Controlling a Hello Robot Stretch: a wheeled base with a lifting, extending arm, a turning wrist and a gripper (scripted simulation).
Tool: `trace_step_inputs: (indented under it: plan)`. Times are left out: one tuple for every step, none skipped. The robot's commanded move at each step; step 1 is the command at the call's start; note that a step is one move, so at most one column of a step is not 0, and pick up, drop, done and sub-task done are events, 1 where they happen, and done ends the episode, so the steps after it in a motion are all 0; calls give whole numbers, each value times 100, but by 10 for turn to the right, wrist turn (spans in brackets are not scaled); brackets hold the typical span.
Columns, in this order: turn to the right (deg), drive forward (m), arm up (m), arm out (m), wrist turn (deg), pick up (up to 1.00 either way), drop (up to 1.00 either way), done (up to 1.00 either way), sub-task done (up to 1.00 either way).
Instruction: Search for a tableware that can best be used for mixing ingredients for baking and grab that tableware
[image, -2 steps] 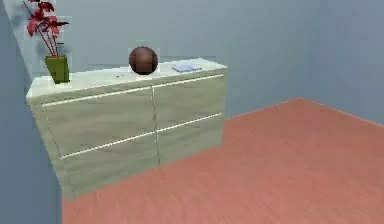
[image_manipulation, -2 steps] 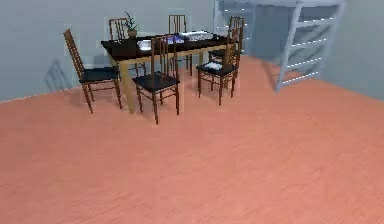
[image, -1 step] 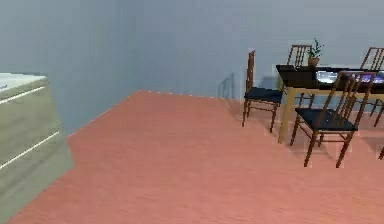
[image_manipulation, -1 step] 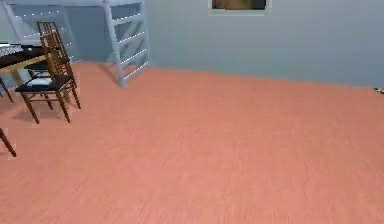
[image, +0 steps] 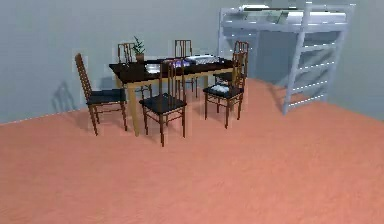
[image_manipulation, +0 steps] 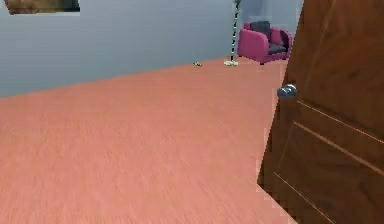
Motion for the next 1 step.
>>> trace_step_inputs:
  plan:
    - [330,0,0,0,0,0,0,0,0]
